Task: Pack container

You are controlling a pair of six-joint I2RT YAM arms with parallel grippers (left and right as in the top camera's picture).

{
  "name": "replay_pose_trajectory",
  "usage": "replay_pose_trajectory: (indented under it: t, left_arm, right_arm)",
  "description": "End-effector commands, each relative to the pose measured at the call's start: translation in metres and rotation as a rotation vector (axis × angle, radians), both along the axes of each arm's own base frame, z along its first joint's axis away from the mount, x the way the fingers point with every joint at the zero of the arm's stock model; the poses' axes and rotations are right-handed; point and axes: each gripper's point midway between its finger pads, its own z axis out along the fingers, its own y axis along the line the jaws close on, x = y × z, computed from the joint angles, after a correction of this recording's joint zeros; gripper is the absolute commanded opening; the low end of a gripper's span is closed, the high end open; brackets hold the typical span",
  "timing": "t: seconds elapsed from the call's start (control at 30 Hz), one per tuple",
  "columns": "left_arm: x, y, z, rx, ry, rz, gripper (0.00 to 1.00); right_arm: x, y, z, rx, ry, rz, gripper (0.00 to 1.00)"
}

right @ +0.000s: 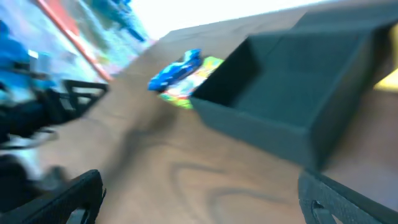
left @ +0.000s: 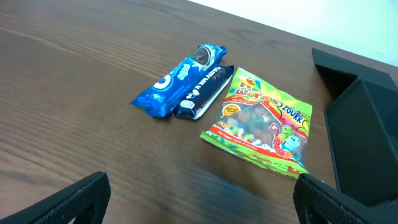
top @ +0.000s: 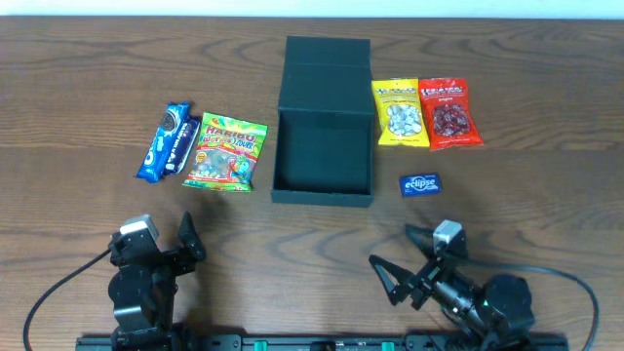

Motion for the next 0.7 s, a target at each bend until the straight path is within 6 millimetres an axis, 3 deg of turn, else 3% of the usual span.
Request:
replay_pose_trajectory:
  t: [0.0,0.23,0.4,0.67]
  left_arm:
    - [-0.001,0.0,-0.009,-0.008,0.023,0.002,0.95]
    - [-0.001,0.0,-0.009,-0.008,0.023,0.002,0.95]
    - [-0.001,0.0,-0.009,-0.008,0.023,0.002,0.95]
    - [-0.001,0.0,-0.009,-0.008,0.023,0.002,0.95]
  right_arm:
    - [-0.014,0.011,0.01,0.163,0.15,0.069,0.99]
    - [-0.001,0.007,0.042,0.215,0.061,0.017,0.99]
    - [0.021,-0.001,0.058,0.11,0.055,-0.07,0.99]
    - [0.074,-0.022,0.045,-0.266,0.274,-0.206,0.96]
